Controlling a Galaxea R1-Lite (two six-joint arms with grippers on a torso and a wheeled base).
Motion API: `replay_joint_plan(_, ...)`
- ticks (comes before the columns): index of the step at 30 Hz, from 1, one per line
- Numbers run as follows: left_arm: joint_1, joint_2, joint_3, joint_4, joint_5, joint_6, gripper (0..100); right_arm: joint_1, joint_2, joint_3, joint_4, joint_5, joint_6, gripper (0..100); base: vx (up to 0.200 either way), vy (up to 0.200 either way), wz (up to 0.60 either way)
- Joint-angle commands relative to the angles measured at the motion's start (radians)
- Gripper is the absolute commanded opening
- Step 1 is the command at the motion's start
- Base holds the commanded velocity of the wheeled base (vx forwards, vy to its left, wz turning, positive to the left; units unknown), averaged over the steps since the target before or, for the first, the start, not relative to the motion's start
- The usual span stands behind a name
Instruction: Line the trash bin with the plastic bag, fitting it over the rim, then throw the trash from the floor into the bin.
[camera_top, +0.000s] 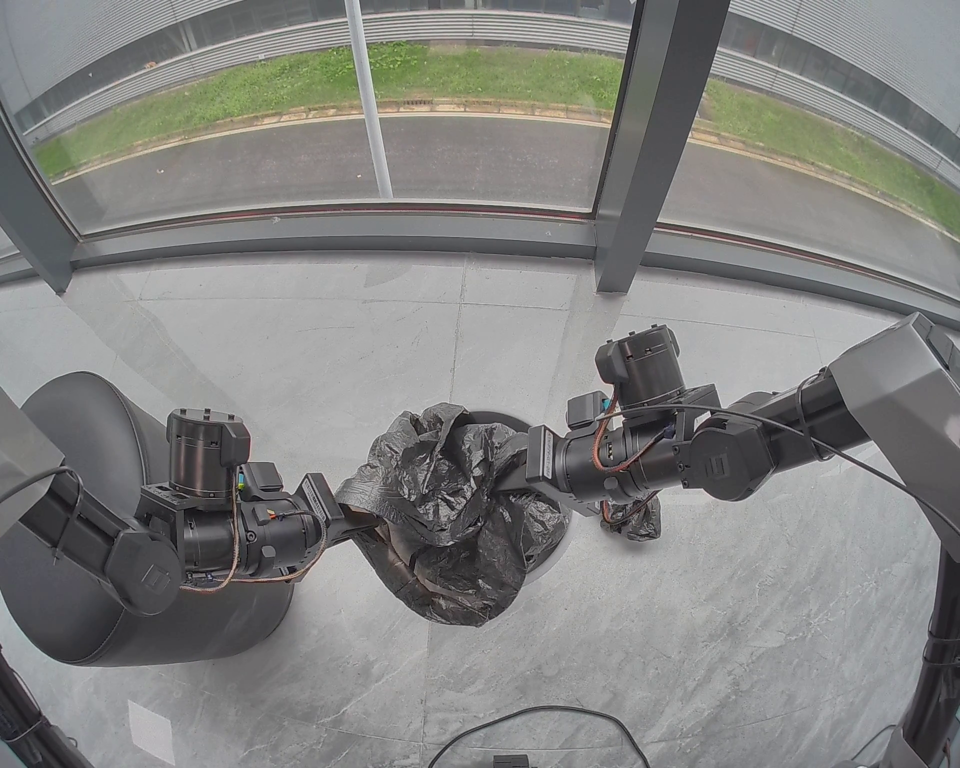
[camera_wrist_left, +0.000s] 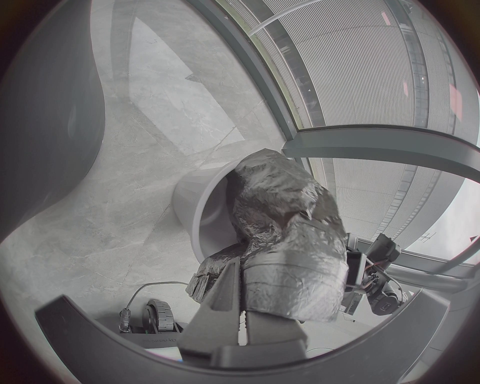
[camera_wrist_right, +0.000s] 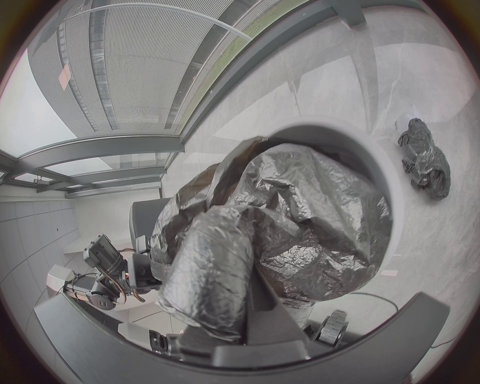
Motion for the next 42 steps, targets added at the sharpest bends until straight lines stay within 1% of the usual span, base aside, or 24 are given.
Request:
replay_joint_plan(1, 0.003, 0.057, -0.023, -0.002, -0.001, 0.010, 0, -0.025, 0.011, -0.005, -0.010, -0.007, -0.001, 0, 0.000, 0.000, 0.00)
replay_joint_plan(2, 0.003, 0.102, -0.066, 0.000, -0.001, 0.048, 0, -0.050, 0.012, -0.004, -0.026, -0.020, -0.004, 0, 0.000, 0.000, 0.00)
replay_joint_plan(3, 0.003, 0.115, -0.086, 0.001, -0.001, 0.058, 0, -0.060, 0.011, -0.004, -0.027, -0.020, -0.004, 0, 0.000, 0.000, 0.00)
replay_joint_plan(10, 0.003, 0.120, -0.128, 0.028, 0.001, 0.062, 0, -0.071, 0.001, 0.005, -0.027, -0.022, -0.010, 0, 0.000, 0.000, 0.00)
replay_joint_plan(11, 0.005, 0.120, -0.132, 0.044, 0.004, 0.076, 0, -0.071, 0.001, 0.025, -0.027, -0.031, -0.032, 0, 0.000, 0.000, 0.00)
replay_joint_plan(14, 0.010, 0.126, -0.130, 0.055, 0.018, 0.107, 0, -0.077, 0.000, 0.048, -0.027, -0.073, -0.063, 0, 0.000, 0.000, 0.00)
replay_joint_plan(16, 0.020, 0.126, -0.132, 0.057, 0.036, 0.116, 0, -0.085, -0.011, 0.070, -0.027, -0.088, -0.075, 0, 0.000, 0.000, 0.00)
replay_joint_plan(22, 0.029, 0.114, -0.122, 0.060, 0.041, 0.120, 0, -0.108, -0.071, 0.154, -0.029, -0.088, -0.098, 0, 0.000, 0.000, 0.00)
replay_joint_plan(31, 0.029, 0.128, -0.139, 0.055, 0.042, 0.136, 0, -0.142, -0.074, 0.191, -0.030, -0.089, -0.105, 0, 0.000, 0.000, 0.00)
replay_joint_plan(36, 0.029, 0.162, -0.185, 0.057, 0.065, 0.156, 0, -0.156, -0.062, 0.188, -0.044, -0.088, -0.107, 0, 0.000, 0.000, 0.00)
replay_joint_plan(40, 0.033, 0.192, -0.217, 0.060, 0.067, 0.157, 0, -0.159, -0.051, 0.189, -0.078, -0.088, -0.109, 0, 0.000, 0.000, 0.00)
replay_joint_plan(42, 0.043, 0.226, -0.256, 0.078, 0.067, 0.177, 0, -0.166, -0.042, 0.188, -0.095, -0.086, -0.115, 0, 0.000, 0.000, 0.00)
